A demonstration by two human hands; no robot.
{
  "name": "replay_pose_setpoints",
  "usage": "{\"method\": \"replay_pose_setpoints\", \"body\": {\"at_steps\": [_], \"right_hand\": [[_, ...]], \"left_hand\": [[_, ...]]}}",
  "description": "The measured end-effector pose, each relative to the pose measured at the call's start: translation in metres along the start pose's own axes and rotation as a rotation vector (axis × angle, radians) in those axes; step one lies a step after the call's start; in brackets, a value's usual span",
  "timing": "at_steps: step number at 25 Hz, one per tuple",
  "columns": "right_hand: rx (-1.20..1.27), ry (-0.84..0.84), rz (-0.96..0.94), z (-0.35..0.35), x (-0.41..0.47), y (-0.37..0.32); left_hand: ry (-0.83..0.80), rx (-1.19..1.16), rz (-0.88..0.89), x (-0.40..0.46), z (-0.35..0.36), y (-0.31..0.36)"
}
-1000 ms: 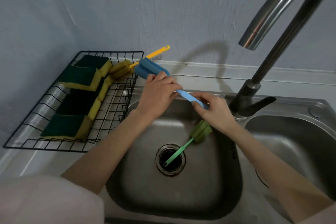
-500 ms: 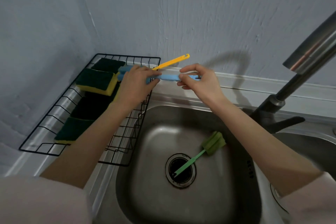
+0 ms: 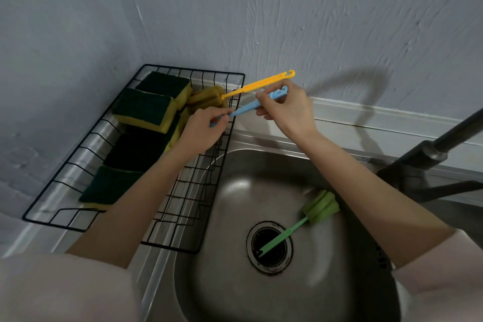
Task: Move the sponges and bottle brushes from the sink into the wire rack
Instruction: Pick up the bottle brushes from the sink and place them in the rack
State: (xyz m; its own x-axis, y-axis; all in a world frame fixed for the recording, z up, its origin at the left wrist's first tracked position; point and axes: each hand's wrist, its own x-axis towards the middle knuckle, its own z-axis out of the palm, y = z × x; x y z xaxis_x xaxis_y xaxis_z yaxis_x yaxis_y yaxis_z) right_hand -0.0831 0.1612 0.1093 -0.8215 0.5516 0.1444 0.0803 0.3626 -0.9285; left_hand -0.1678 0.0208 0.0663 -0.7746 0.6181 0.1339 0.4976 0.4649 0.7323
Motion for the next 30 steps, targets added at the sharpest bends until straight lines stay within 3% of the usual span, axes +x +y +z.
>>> {"method": "replay_pose_setpoints", "body": {"at_steps": [7, 10, 16, 22, 30], "right_hand": [[0.084, -0.065, 0.164, -0.001, -0.004, 0.009], [-0.031, -0.15, 0.168, -0.011, -0.008, 0.008], [-0.285, -0.231, 0.168, -0.039, -0.035, 0.031], [-0.523, -0.376, 0.185, -0.056, -0.061, 0.077], [-0.823, -0.65, 0.299, -0.042, -0.092, 0.155]], "left_hand": [[0.009, 0.021, -0.021, -0.002, 0.0, 0.006], [0.026, 0.1, -0.023, -0.005, -0.006, 0.019], [0.041, 0.187, 0.14, -0.019, -0.001, 0.061], [-0.209, 0.257, 0.147, -0.044, 0.06, 0.067], [-0.643, 0.299, -0.212, -0.086, 0.161, 0.002]]}}
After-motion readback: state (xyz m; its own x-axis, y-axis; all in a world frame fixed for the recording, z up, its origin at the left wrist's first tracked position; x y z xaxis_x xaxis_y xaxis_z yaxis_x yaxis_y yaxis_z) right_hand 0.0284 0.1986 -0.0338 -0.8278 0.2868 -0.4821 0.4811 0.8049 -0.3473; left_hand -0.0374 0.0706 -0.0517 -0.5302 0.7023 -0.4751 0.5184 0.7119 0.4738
